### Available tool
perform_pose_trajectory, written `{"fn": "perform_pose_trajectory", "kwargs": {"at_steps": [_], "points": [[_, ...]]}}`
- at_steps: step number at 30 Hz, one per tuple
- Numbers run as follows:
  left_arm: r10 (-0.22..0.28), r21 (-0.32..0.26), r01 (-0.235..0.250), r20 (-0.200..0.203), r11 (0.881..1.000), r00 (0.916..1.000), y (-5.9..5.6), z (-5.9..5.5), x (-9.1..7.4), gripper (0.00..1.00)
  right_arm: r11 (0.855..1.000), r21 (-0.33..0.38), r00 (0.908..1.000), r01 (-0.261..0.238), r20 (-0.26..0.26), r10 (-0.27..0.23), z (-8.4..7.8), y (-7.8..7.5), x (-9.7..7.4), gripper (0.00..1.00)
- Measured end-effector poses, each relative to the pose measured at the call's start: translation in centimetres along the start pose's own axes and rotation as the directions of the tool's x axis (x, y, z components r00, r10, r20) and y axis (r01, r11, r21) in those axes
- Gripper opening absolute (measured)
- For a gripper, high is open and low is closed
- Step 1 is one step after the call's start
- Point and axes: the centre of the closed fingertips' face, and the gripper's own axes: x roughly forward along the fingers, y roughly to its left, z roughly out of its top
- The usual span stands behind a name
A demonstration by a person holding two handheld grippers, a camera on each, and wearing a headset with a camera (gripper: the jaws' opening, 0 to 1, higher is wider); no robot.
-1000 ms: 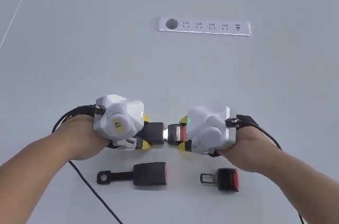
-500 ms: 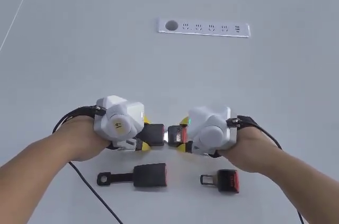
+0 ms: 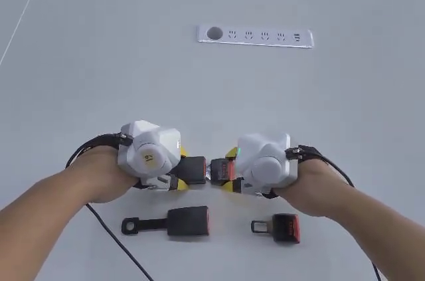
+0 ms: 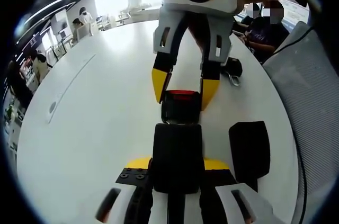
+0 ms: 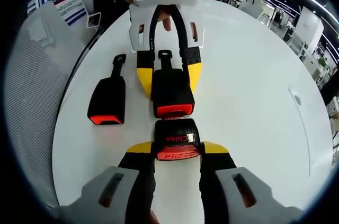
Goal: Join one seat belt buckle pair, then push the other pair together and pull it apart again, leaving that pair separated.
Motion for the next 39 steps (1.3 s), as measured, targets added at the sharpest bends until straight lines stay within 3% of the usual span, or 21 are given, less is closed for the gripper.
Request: {"fn": "perform_pose_trajectory", "kwargs": {"at_steps": [21, 28, 32, 39], "points": [[0.011, -0.025, -0.011, -0.019, 1.0, 0.9998, 0.0, -0.1, 0.0, 0.35, 1.0, 0.0, 1.0, -0.005, -0.007, 0.005, 0.1, 0.1, 0.1, 0.31], [0.019, -0.055, -0.02, -0.015, 0.998, 0.9997, -0.1, -0.3, -0.1, 0.36, 1.0, 0.019, 0.9996, 0.004, 0.029, -0.004, 1.0, 0.3, -0.1, 0.34], [0.039, -0.056, -0.04, -0.02, 0.998, 0.9991, -0.1, -0.4, -0.5, 0.42, 1.0, 0.002, 0.9989, 0.015, 0.044, -0.015, 1.9, 0.5, -0.1, 0.37], [0.083, -0.083, -0.081, 0.017, 0.993, 0.9964, -0.2, 0.3, -2.3, 0.47, 0.999, 0.018, 0.997, 0.044, 0.064, -0.045, 2.2, 0.5, -1.2, 0.4]]}}
